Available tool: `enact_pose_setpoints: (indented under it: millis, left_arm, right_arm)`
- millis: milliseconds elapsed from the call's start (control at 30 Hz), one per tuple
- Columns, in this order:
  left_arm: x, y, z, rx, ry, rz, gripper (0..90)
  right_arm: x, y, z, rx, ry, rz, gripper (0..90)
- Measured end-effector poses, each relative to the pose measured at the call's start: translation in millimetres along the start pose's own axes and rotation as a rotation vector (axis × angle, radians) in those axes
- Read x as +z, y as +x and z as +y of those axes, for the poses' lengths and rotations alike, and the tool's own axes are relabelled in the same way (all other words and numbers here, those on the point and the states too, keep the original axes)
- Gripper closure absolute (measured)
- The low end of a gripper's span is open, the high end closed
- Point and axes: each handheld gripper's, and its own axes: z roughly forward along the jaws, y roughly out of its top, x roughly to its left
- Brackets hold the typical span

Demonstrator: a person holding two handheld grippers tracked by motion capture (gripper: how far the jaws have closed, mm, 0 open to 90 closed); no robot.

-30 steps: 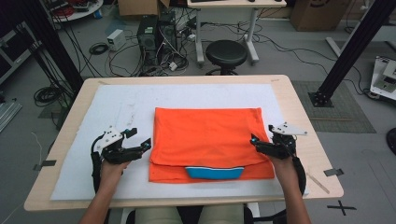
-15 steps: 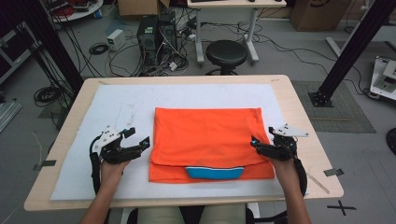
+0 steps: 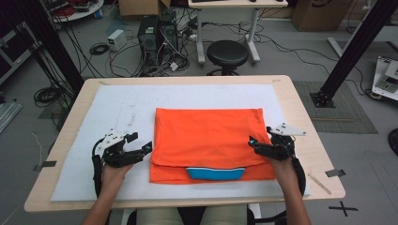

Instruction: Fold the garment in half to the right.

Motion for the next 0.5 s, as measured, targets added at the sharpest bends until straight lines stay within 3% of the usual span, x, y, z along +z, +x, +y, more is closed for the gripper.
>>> enact_pose_setpoints:
  millis: [300,500]
  left_arm:
    - [3.7,-9.2,-7.5,-0.002,0.103,-0.032,23.1]
    - [6.8,-15.9,-10.7,-0.026,0.195,0.017,29.0]
  right_arm:
    - [7.6,10.2,8.9,-0.012,0.004,0.027,21.2]
    - [13.9,17.5,15.7,-0.032,0.029,0.05,21.3]
